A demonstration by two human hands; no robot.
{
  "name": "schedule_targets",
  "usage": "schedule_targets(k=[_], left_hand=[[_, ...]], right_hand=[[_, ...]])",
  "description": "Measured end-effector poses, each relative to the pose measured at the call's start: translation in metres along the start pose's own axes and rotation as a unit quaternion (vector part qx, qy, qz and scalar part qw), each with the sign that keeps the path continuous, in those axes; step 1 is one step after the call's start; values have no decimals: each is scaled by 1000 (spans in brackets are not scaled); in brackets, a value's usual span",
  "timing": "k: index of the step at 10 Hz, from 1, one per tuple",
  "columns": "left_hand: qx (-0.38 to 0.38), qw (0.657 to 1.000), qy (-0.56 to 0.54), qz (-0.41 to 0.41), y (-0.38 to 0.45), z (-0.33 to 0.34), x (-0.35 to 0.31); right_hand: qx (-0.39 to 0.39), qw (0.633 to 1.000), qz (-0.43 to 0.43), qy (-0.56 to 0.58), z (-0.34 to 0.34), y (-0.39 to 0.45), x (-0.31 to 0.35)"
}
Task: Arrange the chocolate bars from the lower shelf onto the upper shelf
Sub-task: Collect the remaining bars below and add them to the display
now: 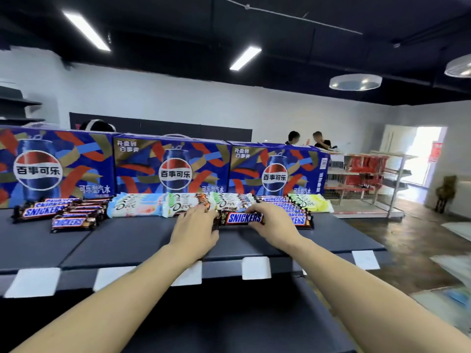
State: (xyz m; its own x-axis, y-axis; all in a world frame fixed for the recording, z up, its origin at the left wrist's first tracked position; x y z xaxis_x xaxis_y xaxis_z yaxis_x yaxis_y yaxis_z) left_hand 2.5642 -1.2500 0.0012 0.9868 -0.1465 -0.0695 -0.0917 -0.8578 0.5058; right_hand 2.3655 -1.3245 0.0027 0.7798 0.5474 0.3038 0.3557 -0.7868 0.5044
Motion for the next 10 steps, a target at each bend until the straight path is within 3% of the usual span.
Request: schedule_targets(k=[4, 9, 10], left_hand=[[26, 998, 36, -47, 28, 35, -91], [38, 995, 64, -60, 36, 41, -136], [23, 995, 70, -60, 29, 35, -139]], right_hand=[[25, 1000, -8, 17, -49, -23, -128], [41, 997, -22, 57, -54, -23, -148], [-9, 998, -24, 56, -60, -34, -143]])
Point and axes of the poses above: each hand's wrist, its own y-axis towards the middle knuckle, its own z-axis out of the palm, x = y × z, the point moved 2 cm from there along y, towards the middle knuckle, and after that the axes turned 3 degrees about z, right-handed, at the moved point
